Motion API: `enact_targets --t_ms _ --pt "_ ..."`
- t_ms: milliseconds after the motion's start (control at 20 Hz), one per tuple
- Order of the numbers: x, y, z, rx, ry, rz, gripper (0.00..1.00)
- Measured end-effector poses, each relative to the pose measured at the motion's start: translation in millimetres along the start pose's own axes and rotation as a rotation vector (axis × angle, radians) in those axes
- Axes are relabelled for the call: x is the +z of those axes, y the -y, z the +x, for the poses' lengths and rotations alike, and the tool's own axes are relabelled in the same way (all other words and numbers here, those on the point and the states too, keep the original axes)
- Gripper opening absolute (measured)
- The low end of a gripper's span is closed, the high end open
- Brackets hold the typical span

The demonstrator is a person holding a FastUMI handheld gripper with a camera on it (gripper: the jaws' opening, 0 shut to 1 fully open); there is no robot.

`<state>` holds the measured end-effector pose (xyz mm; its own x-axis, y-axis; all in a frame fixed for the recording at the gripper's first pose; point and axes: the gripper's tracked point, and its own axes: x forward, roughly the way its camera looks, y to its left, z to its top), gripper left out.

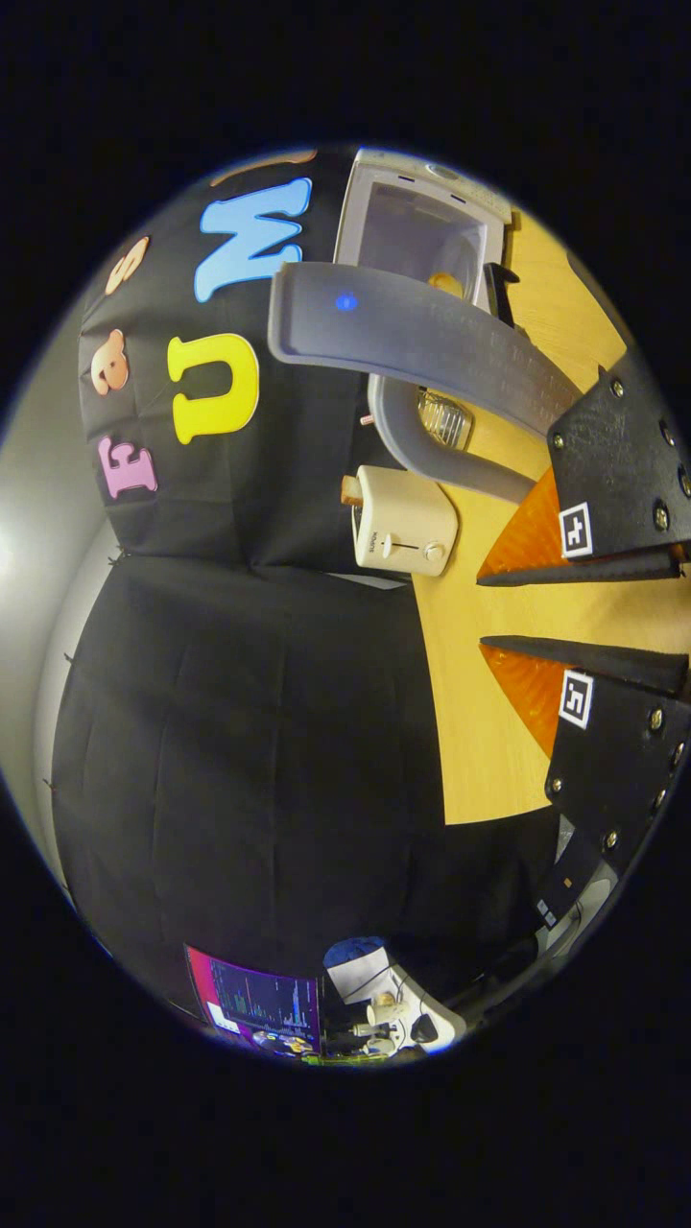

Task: Open the microwave, put the food inside, and close the microwave door.

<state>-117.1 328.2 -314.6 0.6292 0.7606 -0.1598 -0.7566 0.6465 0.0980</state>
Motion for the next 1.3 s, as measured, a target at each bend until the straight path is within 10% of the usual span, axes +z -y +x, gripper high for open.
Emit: enact_targets --t_ms 150,600,1300 --pt "-10.4 2.6 5.7 0.009 -0.03 0.046 0.05" --pt "-14.0 39.2 -16.4 -0.132 -0.023 0.079 0.05" --pt "-18.1 228.5 -71.0 -0.5 -0.026 0.139 0.05"
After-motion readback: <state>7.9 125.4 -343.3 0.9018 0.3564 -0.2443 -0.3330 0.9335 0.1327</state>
